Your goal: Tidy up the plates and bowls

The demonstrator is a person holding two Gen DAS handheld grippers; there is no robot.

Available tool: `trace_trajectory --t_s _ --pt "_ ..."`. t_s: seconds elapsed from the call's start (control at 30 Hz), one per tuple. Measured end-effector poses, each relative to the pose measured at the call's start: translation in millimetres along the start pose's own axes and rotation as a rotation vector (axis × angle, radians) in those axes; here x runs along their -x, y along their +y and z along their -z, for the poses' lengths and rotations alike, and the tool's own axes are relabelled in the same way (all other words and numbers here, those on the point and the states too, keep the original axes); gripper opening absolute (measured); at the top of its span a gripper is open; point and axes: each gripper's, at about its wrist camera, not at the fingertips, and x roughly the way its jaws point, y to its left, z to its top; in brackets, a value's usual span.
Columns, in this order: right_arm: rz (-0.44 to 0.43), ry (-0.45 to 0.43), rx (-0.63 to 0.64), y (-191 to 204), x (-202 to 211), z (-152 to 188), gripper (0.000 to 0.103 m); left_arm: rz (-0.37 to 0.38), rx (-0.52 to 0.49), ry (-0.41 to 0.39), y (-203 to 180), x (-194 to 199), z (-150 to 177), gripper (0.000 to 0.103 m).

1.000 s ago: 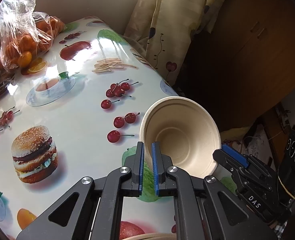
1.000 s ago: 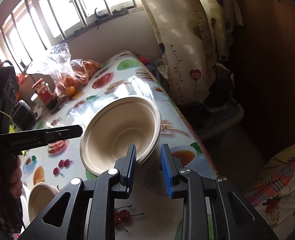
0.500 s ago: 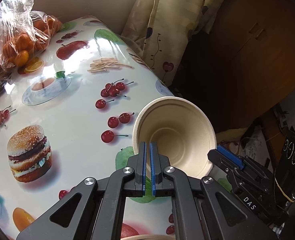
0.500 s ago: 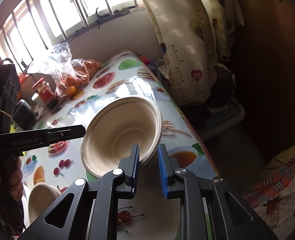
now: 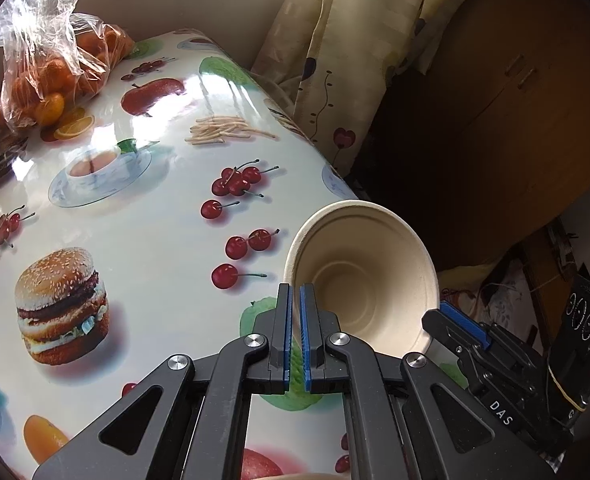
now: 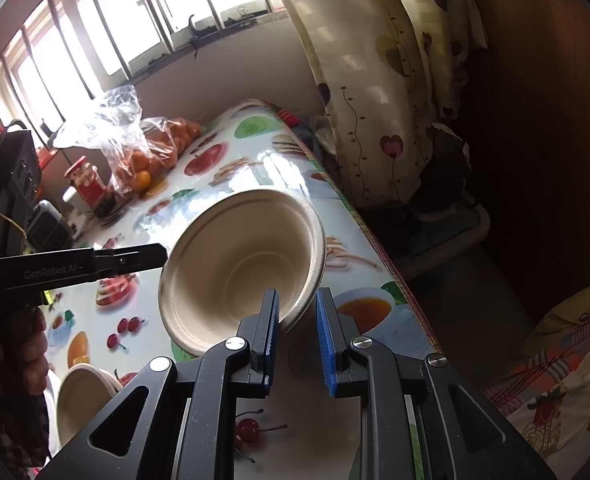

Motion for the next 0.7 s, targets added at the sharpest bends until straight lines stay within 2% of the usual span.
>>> trace_trajectory --t_s 0.17,0.47,0.57,0.7 --pt "-0.003 0.001 0.000 -0.6 -0.6 0.3 0.019 0.061 0.016 0.034 1.8 -5.5 -2.8 0.004" --pt "-0.010 0.004 -0.005 -1.3 -0.6 2.4 0.019 0.075 0.030 0.040 1.3 -5.7 -2.9 0.005" --pt "-0.008 0.007 -0.010 -2.1 -1.2 2.9 0.019 0.080 0.035 0.030 2.8 -2.4 -5.0 0.008" --pt "-0.009 0.009 -0.012 -2.5 -1.3 1.9 0.019 0.080 0.050 0.018 7.2 2.8 -6.3 0.024"
